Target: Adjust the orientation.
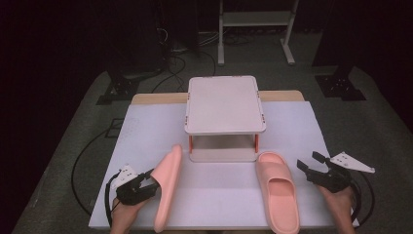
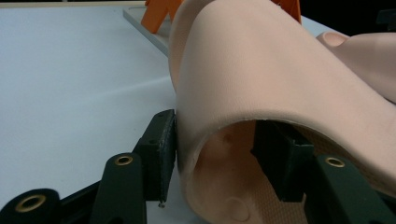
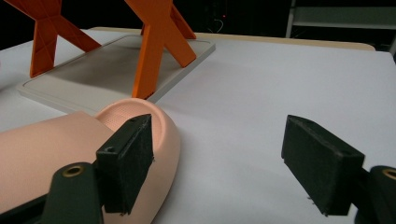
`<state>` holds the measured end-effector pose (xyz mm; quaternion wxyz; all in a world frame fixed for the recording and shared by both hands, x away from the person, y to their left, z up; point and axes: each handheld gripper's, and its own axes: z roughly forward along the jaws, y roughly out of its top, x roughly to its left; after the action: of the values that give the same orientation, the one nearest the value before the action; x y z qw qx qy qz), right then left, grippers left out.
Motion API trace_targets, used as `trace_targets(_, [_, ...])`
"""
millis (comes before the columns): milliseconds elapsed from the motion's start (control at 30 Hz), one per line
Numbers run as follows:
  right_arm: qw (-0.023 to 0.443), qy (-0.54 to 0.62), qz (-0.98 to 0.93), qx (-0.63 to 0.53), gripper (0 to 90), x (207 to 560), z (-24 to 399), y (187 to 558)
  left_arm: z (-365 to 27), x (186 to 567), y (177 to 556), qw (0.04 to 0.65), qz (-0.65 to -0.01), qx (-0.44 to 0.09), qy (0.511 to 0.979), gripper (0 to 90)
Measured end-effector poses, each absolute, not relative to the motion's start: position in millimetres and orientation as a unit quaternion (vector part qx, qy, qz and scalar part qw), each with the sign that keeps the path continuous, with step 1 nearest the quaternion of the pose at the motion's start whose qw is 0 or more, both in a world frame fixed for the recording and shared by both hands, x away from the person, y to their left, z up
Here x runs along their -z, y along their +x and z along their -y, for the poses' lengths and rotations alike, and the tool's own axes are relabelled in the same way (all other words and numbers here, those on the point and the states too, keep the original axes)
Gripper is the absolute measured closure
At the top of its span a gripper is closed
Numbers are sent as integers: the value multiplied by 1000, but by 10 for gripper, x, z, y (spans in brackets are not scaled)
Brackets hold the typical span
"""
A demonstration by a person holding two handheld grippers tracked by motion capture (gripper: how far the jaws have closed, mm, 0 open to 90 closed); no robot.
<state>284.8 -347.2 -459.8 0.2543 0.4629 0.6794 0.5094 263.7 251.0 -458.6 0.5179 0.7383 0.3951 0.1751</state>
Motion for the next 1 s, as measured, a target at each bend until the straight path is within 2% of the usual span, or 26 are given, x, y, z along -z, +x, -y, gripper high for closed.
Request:
trace_targets(400, [251,464,-676,-514,244,4592,3478,2830,-2427,4632,2688,514,-397,-164,742,474])
trace_targets(433, [251,464,-675,-516,244,4588,3480,2821,-2407,4643,2704,522,-399,-149,739,445])
trace_targets(600, [250,461,-671,-523,244,4567,3497,2765,-2302,4639,2734,525,-395,-150,739,460])
trace_targets(767, [240,454,-668,-538,234,4555,3533,2694,-2159,4644,2747,509,-374,-151,760,444])
trace_targets(1000, [229,442,-673,-547,215,4534,3504,2613,-2115,4661,2738,509,-366,-142,766,419])
